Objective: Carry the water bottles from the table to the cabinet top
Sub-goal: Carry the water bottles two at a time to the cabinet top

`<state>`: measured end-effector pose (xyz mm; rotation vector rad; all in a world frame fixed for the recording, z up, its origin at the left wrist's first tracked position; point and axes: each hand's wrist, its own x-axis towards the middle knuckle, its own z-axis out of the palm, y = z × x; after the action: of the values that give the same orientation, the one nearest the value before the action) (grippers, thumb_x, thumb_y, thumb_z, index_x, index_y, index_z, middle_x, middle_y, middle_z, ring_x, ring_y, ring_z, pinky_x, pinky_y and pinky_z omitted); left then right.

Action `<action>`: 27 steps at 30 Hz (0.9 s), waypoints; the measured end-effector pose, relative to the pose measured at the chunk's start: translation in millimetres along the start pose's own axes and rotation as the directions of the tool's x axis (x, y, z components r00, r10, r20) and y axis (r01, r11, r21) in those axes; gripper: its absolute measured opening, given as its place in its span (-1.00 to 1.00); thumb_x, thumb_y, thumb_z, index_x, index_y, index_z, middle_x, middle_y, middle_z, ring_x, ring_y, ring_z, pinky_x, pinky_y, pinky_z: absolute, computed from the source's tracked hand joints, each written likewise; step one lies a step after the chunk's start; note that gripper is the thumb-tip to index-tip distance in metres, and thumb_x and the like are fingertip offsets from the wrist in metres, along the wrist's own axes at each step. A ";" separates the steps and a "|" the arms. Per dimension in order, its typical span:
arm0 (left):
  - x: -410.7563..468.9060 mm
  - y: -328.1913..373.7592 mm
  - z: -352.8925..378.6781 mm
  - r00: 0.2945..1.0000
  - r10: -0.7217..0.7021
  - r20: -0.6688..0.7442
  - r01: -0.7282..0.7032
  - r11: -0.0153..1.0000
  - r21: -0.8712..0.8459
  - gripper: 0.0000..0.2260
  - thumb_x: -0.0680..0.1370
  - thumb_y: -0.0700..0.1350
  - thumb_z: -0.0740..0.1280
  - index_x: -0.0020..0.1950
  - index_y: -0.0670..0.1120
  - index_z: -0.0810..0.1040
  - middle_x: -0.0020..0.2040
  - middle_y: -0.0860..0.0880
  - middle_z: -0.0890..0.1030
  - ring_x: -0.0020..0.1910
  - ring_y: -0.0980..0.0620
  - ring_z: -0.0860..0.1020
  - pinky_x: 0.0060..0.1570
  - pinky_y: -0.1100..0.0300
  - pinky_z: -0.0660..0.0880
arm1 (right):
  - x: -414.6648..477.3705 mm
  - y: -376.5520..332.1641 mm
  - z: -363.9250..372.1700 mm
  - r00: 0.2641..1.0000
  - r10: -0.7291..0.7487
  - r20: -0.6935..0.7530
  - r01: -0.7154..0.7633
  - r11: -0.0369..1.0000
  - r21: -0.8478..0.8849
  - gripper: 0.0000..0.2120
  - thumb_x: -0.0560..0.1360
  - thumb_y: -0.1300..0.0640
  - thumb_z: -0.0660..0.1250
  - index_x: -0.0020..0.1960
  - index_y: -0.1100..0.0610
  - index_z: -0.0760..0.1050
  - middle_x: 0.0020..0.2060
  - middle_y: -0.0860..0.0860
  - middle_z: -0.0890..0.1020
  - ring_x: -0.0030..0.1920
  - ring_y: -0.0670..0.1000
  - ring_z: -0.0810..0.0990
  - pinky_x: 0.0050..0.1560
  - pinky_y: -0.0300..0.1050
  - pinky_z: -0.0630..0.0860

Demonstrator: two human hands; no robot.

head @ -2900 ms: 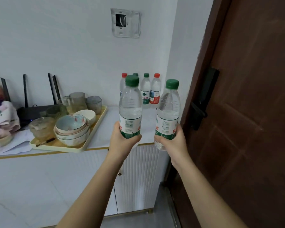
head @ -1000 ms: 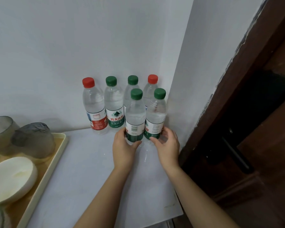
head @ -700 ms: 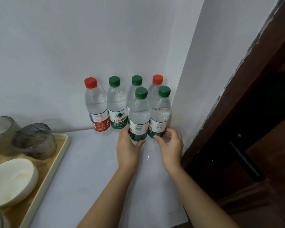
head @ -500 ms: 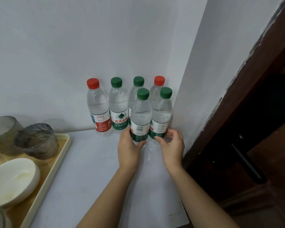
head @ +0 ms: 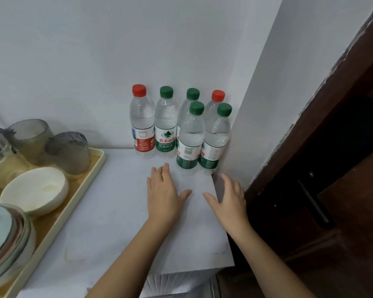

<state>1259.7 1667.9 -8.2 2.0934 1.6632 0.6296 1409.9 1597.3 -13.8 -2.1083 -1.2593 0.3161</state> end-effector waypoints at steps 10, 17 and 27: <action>-184.4 -31.8 -19.7 0.971 -0.187 -0.148 0.219 0.946 0.239 -0.29 0.53 0.30 0.03 0.51 -0.16 0.25 0.51 -0.23 0.27 0.52 -0.24 0.17 0.41 -0.20 0.10 | -91.7 -30.8 -15.3 0.719 -0.370 0.589 0.564 0.806 -0.181 -0.28 0.56 -0.33 0.03 0.58 -0.13 -0.20 0.58 -0.01 -0.27 0.54 0.08 -0.38 0.48 0.23 -0.32; -317.4 -50.8 -13.9 0.814 -0.542 -0.207 0.578 0.791 0.202 -0.31 0.54 0.28 0.03 0.52 -0.15 0.21 0.52 -0.23 0.25 0.52 -0.25 0.13 0.42 -0.21 0.11 | -174.9 -34.9 17.9 0.293 -0.618 0.730 0.869 0.491 0.067 -0.26 0.47 -0.33 -0.17 0.58 -0.11 -0.18 0.59 0.03 -0.22 0.54 0.11 -0.38 0.45 0.20 -0.38; -468.0 -59.3 24.0 0.284 -0.957 0.054 0.955 0.287 0.071 -0.32 0.59 0.28 0.02 0.59 -0.01 -0.11 0.60 -0.07 -0.09 0.57 -0.12 -0.21 0.49 -0.16 -0.19 | -293.6 -13.0 73.5 -0.188 -0.212 0.959 0.965 0.144 0.221 -0.30 0.62 -0.23 0.03 0.60 -0.05 -0.23 0.58 0.09 -0.24 0.54 0.20 -0.35 0.43 0.39 -0.33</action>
<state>1135.2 1223.6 -109.3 0.6780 2.4225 0.0625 1214.2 1381.4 -96.3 -0.8352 -3.6092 0.5807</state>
